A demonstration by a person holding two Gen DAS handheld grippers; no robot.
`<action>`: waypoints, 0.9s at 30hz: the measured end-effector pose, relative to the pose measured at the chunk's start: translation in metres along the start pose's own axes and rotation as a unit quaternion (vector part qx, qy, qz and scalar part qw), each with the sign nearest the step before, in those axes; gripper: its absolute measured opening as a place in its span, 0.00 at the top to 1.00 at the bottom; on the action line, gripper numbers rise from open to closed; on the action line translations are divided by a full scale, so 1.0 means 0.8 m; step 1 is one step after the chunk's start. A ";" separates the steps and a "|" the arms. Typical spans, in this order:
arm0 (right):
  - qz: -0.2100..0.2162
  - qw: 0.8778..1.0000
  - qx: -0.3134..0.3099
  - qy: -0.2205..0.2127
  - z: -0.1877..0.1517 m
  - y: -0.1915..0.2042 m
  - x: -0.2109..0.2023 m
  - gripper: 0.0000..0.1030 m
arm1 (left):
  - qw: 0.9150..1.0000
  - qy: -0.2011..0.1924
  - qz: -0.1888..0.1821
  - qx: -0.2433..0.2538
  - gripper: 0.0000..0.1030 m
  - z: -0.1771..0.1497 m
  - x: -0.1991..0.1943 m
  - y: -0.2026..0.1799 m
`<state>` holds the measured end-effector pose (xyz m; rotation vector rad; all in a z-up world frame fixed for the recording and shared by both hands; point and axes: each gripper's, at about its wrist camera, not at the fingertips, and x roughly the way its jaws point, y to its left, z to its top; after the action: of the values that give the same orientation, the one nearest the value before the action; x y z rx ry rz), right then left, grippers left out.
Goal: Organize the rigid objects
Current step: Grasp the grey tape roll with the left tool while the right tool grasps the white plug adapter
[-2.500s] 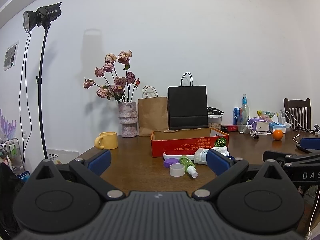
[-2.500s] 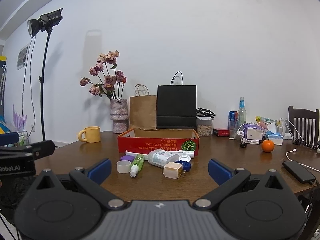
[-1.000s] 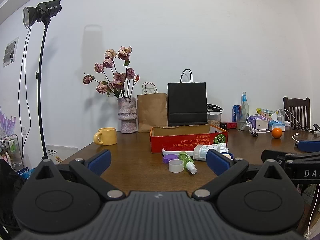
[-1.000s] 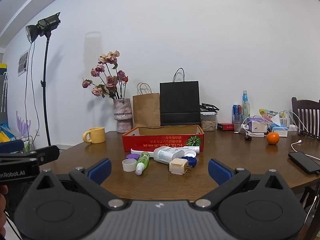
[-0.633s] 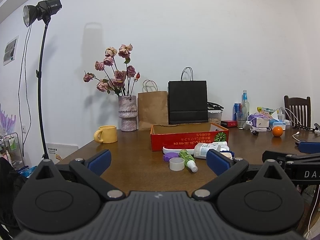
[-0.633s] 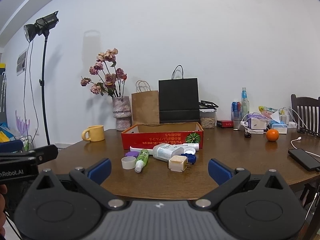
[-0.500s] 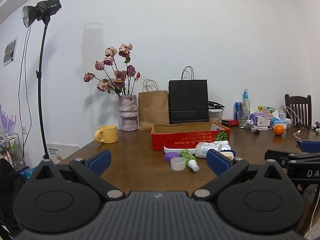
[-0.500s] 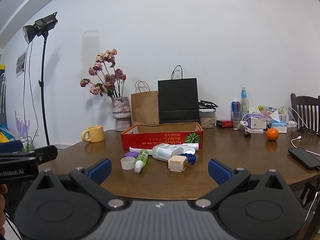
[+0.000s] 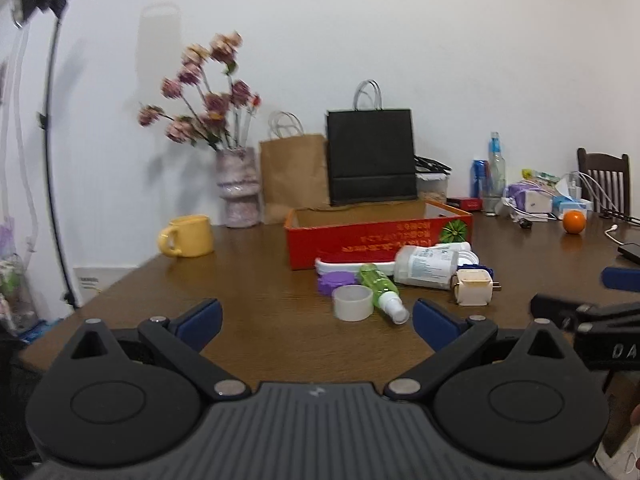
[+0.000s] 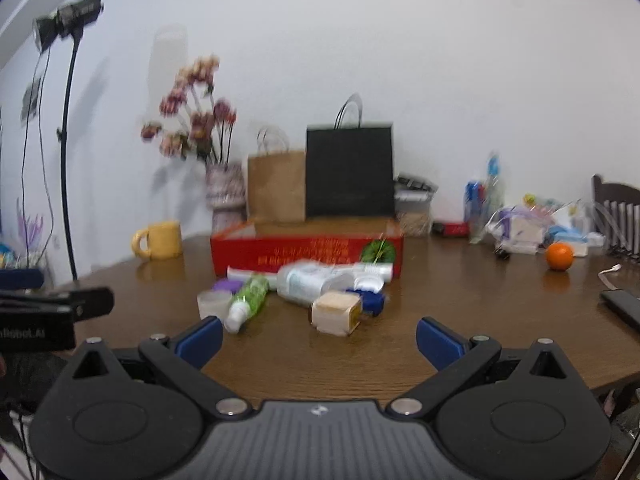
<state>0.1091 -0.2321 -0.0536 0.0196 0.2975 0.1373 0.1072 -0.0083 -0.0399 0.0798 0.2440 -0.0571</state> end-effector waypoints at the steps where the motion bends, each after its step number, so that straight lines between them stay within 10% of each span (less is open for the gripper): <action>1: 0.003 1.000 0.000 0.014 0.002 -0.003 0.012 0.00 | 1.000 0.006 -0.012 -0.005 0.00 0.002 0.012 0.002; 15: -0.017 0.997 0.009 0.073 0.038 -0.019 0.164 0.10 | 0.990 0.137 -0.035 -0.025 0.03 0.010 0.188 0.013; 27: -0.021 0.989 0.001 0.147 0.038 -0.017 0.228 0.34 | 0.979 0.178 -0.093 -0.042 0.49 0.016 0.248 0.019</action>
<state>0.2925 -0.2201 -0.0784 -0.0060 0.5922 0.0981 0.3032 -0.0035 -0.0751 -0.0187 0.6109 -0.2202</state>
